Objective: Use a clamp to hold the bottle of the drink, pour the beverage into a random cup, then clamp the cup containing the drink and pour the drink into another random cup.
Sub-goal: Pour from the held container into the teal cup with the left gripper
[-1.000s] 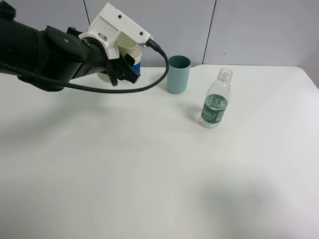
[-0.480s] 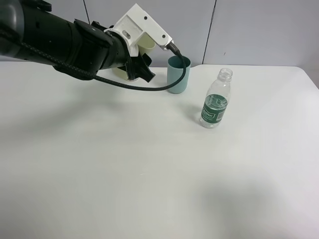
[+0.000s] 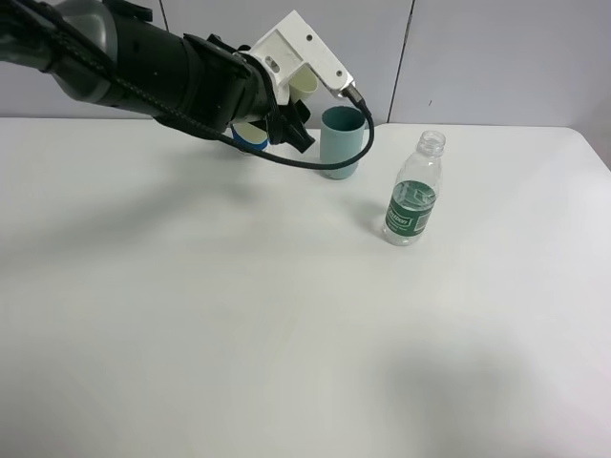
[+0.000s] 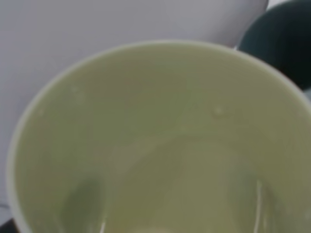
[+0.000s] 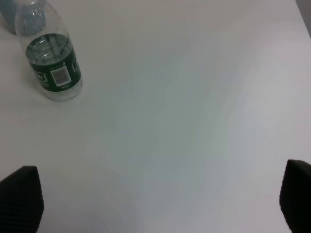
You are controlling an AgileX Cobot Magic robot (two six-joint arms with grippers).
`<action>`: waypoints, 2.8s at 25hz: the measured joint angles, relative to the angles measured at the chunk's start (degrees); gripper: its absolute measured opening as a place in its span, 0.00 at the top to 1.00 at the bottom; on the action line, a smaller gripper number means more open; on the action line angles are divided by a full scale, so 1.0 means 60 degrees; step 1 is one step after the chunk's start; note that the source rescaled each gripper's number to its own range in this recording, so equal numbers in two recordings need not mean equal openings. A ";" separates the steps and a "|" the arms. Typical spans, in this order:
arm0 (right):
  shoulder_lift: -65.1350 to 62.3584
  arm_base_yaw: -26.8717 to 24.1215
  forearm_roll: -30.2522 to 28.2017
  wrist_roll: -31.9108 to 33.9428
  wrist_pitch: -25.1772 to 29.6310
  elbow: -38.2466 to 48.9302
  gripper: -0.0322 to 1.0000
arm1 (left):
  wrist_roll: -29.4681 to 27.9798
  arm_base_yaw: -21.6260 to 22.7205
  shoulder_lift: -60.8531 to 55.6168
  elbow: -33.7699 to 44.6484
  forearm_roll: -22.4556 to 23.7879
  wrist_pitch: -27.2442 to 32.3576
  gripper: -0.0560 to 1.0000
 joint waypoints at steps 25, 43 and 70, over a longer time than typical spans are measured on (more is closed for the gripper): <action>0.0000 0.0000 0.0000 0.0000 0.0000 0.0000 0.06 | 0.2047 0.0000 0.1497 -0.2327 0.0031 -0.0247 0.90; 0.0000 0.0000 0.0000 0.0000 0.0000 0.0000 0.06 | 0.2686 0.0527 0.2241 -0.3148 0.0232 -0.0789 0.90; 0.0000 0.0000 0.0000 0.0000 0.0000 0.0000 0.06 | 0.4639 0.0235 0.2924 -0.4090 0.0666 -0.1198 0.90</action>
